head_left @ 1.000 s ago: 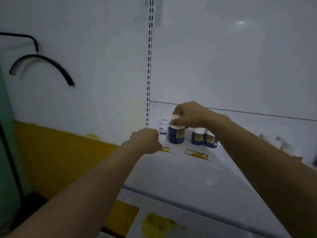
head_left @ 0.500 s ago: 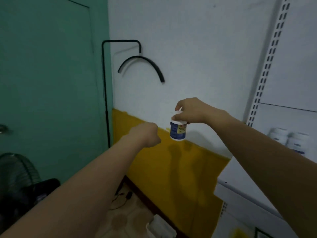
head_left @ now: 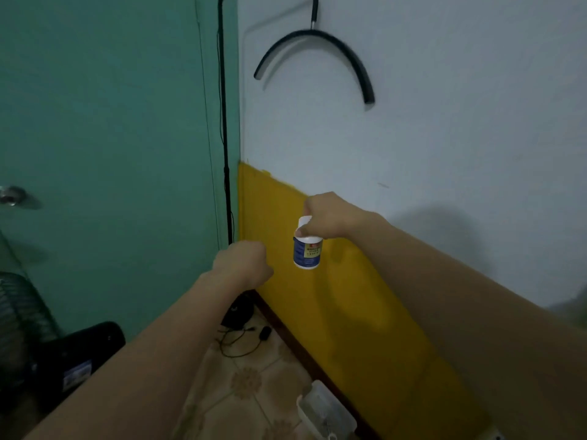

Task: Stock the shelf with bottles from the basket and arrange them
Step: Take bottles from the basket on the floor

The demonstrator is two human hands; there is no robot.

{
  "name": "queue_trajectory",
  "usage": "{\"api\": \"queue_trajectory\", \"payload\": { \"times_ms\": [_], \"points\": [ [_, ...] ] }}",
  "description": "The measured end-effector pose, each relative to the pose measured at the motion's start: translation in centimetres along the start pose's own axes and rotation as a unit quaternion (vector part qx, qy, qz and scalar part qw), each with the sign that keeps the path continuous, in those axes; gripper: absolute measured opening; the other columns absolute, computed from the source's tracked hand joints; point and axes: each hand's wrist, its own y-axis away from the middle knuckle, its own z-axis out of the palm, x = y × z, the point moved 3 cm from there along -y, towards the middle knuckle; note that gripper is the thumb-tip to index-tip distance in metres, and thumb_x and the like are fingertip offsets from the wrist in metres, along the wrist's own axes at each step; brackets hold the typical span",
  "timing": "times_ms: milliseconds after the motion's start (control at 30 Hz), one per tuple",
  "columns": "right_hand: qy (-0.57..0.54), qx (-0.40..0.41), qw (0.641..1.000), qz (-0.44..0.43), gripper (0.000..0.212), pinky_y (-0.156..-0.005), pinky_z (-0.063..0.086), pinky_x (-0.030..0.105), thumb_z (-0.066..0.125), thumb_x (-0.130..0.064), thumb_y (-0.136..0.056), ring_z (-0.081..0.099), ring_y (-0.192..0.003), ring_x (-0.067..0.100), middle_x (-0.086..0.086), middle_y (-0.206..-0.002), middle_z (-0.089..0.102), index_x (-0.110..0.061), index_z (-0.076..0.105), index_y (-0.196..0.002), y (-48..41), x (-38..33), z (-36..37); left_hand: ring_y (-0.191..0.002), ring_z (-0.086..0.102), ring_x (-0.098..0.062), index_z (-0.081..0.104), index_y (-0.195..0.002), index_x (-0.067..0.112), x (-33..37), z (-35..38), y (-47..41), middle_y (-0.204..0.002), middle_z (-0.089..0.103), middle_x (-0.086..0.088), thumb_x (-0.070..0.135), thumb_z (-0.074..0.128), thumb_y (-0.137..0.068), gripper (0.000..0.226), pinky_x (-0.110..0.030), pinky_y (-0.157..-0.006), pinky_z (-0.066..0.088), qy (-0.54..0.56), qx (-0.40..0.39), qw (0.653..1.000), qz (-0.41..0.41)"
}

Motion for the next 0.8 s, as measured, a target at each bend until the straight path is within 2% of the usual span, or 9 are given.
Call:
{"api": "queue_trajectory", "payload": {
  "times_ms": [67, 167, 233, 333, 467, 567, 633, 700, 800],
  "points": [
    [0.009, -0.025, 1.0, 0.014, 0.045, -0.076, 0.05, 0.035, 0.065, -0.035, -0.088, 0.058, -0.099, 0.024, 0.014, -0.116, 0.061, -0.002, 0.059, -0.118, -2.8, 1.1, 1.6, -0.087, 0.058, -0.024, 0.047, -0.08, 0.013, -0.8, 1.3, -2.6, -0.079, 0.05, -0.002, 0.025, 0.052, -0.09, 0.017, -0.03, -0.07, 0.046, -0.002, -0.009, 1.0, -0.004],
    [0.019, -0.051, 0.998, 0.028, 0.044, -0.068, 0.042, 0.03, 0.063, -0.035, -0.089, 0.053, -0.092, 0.023, 0.014, -0.117, 0.06, -0.002, 0.057, -0.119, -6.6, 3.1, 4.4, -0.089, 0.057, -0.024, 0.053, -0.088, 0.01, -1.7, 3.9, -6.1, -0.088, 0.056, -0.005, 0.025, 0.051, -0.091, 0.015, -0.033, -0.075, 0.049, -0.004, -0.017, 1.0, 0.008],
    [-0.001, -0.07, 0.996, 0.048, 0.046, -0.068, 0.041, 0.03, 0.062, -0.035, -0.089, 0.055, -0.1, 0.026, 0.014, -0.12, 0.058, -0.004, 0.053, -0.122, -8.5, 4.7, 6.3, -0.092, 0.056, -0.025, 0.053, -0.087, 0.011, -2.4, 6.1, -8.4, -0.092, 0.057, -0.006, 0.025, 0.049, -0.091, 0.015, -0.035, -0.078, 0.048, -0.015, -0.036, 0.999, 0.02],
    [-0.023, -0.079, 0.993, 0.08, 0.046, -0.069, 0.041, 0.031, 0.063, -0.034, -0.089, 0.054, -0.106, 0.027, 0.013, -0.12, 0.055, -0.006, 0.05, -0.124, -11.2, 7.5, 9.3, -0.088, 0.055, -0.024, 0.047, -0.077, 0.015, -3.0, 9.4, -12.5, -0.086, 0.052, -0.004, 0.023, 0.048, -0.092, 0.017, -0.032, -0.072, 0.042, -0.031, -0.041, 0.998, 0.041],
    [-0.053, -0.089, 0.984, 0.145, 0.041, -0.066, 0.04, 0.031, 0.063, -0.031, -0.089, 0.051, -0.092, 0.024, 0.012, -0.116, 0.055, -0.008, 0.051, -0.12, -14.5, 11.8, 14.5, -0.089, 0.055, -0.025, 0.038, -0.071, 0.018, -2.5, 14.6, -18.2, -0.084, 0.048, -0.002, 0.027, 0.051, -0.091, 0.025, -0.031, -0.069, 0.038, -0.042, -0.06, 0.993, 0.097],
    [-0.075, -0.102, 0.975, 0.183, 0.037, -0.071, 0.047, 0.035, 0.064, -0.026, -0.09, 0.055, -0.094, 0.025, 0.012, -0.117, 0.055, -0.008, 0.051, -0.12, -15.6, 14.5, 18.4, -0.099, 0.053, -0.026, 0.047, -0.091, 0.016, -1.5, 18.0, -20.3, -0.1, 0.053, -0.005, 0.026, 0.047, -0.094, 0.01, -0.032, -0.074, 0.035, -0.072, -0.072, 0.985, 0.138],
    [-0.095, -0.107, 0.966, 0.217, 0.039, -0.074, 0.05, 0.036, 0.064, -0.024, -0.09, 0.056, -0.099, 0.028, 0.012, -0.118, 0.054, -0.008, 0.049, -0.122, -16.5, 16.8, 21.4, -0.103, 0.052, -0.026, 0.05, -0.103, 0.015, -0.7, 21.4, -22.4, -0.107, 0.054, -0.005, 0.026, 0.046, -0.095, 0.014, -0.031, -0.074, 0.034, -0.089, -0.089, 0.979, 0.163],
    [-0.109, -0.123, 0.955, 0.246, 0.039, -0.079, 0.053, 0.04, 0.063, -0.023, -0.091, 0.057, -0.101, 0.03, 0.013, -0.119, 0.054, -0.008, 0.048, -0.124, -16.8, 18.9, 24.8, -0.104, 0.053, -0.026, 0.051, -0.104, 0.013, -0.3, 25.2, -23.9, -0.11, 0.055, -0.008, 0.027, 0.046, -0.095, 0.017, -0.031, -0.076, 0.038, -0.102, -0.123, 0.971, 0.178],
    [-0.111, -0.155, 0.943, 0.274, 0.04, -0.083, 0.052, 0.042, 0.06, -0.019, -0.093, 0.056, -0.105, 0.03, 0.015, -0.123, 0.053, -0.007, 0.045, -0.128, -16.8, 22.3, 30.3, -0.107, 0.053, -0.028, 0.05, -0.113, 0.011, 0.4, 31.0, -24.7, -0.117, 0.054, -0.01, 0.029, 0.048, -0.093, 0.026, -0.037, -0.087, 0.045, -0.096, -0.178, 0.959, 0.199]
  ]
}}
